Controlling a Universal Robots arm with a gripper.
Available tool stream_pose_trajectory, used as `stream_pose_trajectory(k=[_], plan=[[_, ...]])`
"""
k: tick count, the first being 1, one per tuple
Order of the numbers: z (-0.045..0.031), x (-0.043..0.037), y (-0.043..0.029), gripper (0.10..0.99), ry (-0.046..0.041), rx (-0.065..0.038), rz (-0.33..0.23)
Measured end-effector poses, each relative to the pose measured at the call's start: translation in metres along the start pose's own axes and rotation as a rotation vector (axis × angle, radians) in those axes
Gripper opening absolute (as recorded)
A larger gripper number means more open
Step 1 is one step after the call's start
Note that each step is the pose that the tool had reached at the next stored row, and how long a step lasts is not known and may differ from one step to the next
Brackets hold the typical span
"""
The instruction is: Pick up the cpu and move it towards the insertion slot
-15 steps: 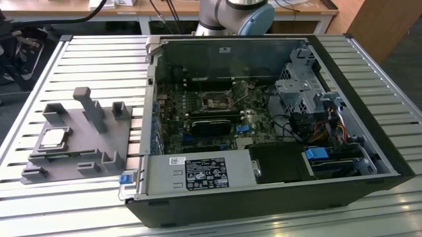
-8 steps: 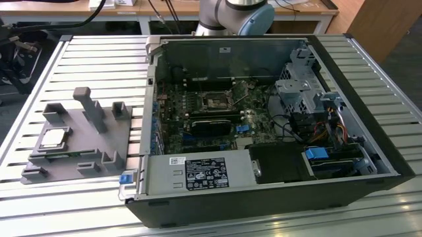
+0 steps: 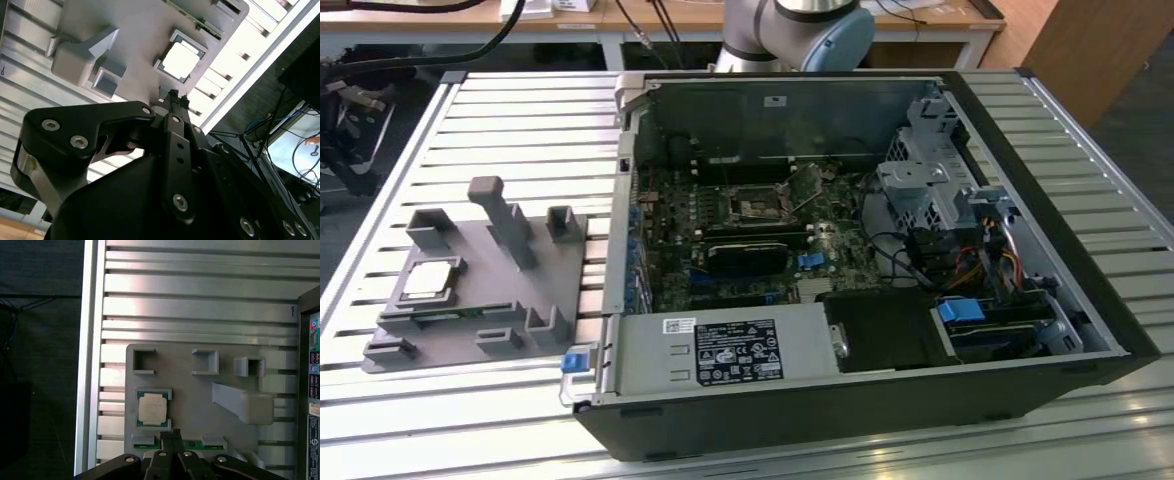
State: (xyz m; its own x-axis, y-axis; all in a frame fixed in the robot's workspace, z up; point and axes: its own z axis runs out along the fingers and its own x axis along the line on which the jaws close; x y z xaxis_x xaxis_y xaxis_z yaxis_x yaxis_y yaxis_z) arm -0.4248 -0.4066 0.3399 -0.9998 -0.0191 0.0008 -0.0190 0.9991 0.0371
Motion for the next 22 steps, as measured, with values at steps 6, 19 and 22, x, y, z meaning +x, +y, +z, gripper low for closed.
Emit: stream_pose_trajectory(k=[6, 19, 22], plan=[[0.0051, 0.0083, -0.0001, 0.106, -0.0001, 0.0, 0.0], [0.0212, 0.0088, -0.0011, 0.467, 0.001, 0.0, -0.001], [0.0252, 0.0088, -0.0013, 0.588, 0.0011, 0.0, -0.002]])
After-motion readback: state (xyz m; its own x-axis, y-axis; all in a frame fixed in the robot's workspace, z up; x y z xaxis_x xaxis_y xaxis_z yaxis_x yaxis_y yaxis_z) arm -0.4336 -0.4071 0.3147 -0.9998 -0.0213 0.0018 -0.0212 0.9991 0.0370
